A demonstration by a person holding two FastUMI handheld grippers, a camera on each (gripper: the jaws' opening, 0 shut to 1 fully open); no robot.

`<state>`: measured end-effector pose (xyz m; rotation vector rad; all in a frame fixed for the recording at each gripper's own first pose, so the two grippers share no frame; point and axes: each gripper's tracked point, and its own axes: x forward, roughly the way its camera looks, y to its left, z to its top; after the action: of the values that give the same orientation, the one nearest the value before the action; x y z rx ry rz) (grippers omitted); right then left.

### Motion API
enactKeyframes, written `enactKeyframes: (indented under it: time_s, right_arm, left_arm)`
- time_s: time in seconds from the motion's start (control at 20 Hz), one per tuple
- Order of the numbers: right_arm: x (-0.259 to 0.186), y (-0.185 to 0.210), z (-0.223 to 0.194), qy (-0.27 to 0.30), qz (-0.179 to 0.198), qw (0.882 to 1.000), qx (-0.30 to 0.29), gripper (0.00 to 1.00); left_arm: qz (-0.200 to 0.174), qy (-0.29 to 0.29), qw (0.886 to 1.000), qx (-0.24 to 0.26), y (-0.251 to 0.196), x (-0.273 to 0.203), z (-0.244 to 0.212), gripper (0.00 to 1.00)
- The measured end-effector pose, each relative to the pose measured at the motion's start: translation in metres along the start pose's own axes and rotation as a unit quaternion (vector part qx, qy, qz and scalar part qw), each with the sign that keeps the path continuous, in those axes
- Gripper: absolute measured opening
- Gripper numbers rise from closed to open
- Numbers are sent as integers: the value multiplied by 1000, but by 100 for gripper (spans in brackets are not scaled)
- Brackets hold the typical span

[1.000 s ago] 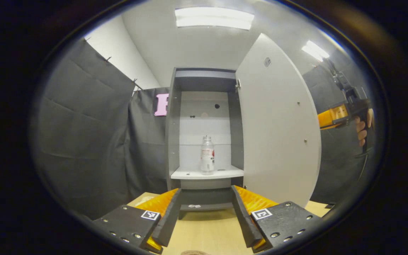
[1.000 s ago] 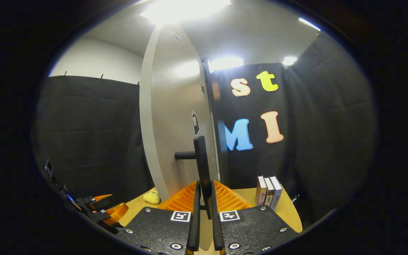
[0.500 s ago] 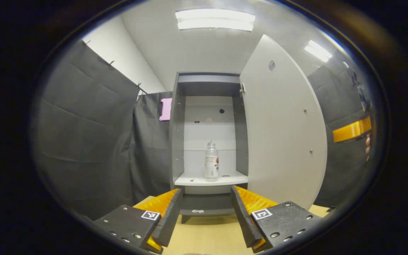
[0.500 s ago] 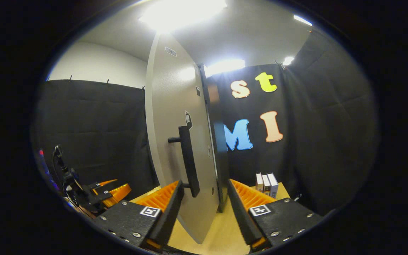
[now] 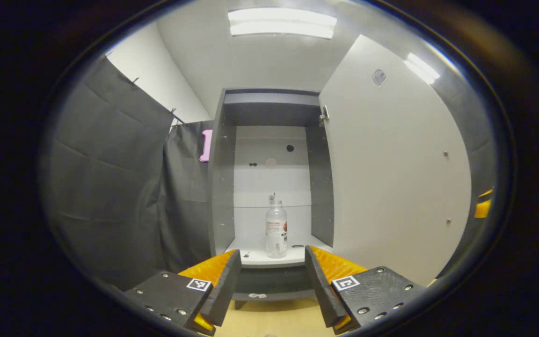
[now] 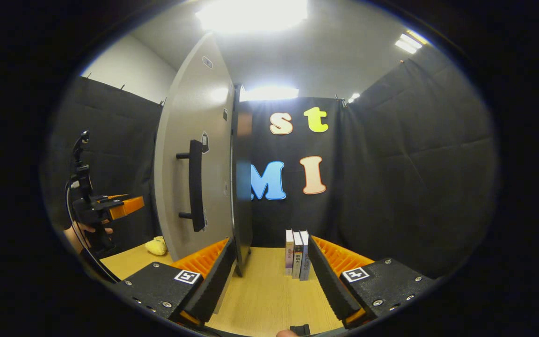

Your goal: Open the cabinet door with the right hand, grasp the bottle in the cabinet with the left hand and place it on the coaster, then close the cabinet door with the right hand.

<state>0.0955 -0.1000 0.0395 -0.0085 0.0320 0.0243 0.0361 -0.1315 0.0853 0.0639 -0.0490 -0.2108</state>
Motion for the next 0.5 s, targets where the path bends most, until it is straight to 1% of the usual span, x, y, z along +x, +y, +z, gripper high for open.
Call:
enactKeyframes:
  time_s: [0.2,0.25,0.3,0.35,0.45,0.5]
  right_arm:
    - [6,-13,-7,4,-38,999,8,94]
    - [7,-16,-10,7,-49,999,11,94]
    - [7,-19,-12,10,-59,998,14,94]
    - [11,-22,-13,11,-69,997,17,94]
    - [15,-25,-15,12,-88,996,20,94]
    - [15,-26,-17,14,-97,995,20,94]
  left_arm:
    - [-20,5,1000,-5,2,49,-4,82]
    - [-24,6,1000,-7,4,65,-7,78]
    - [-28,9,1000,-10,5,79,-11,78]
    - [-31,13,999,-13,7,94,-18,82]
    - [-38,19,999,-12,10,120,-23,82]
    - [-42,18,999,-9,11,131,-25,78]
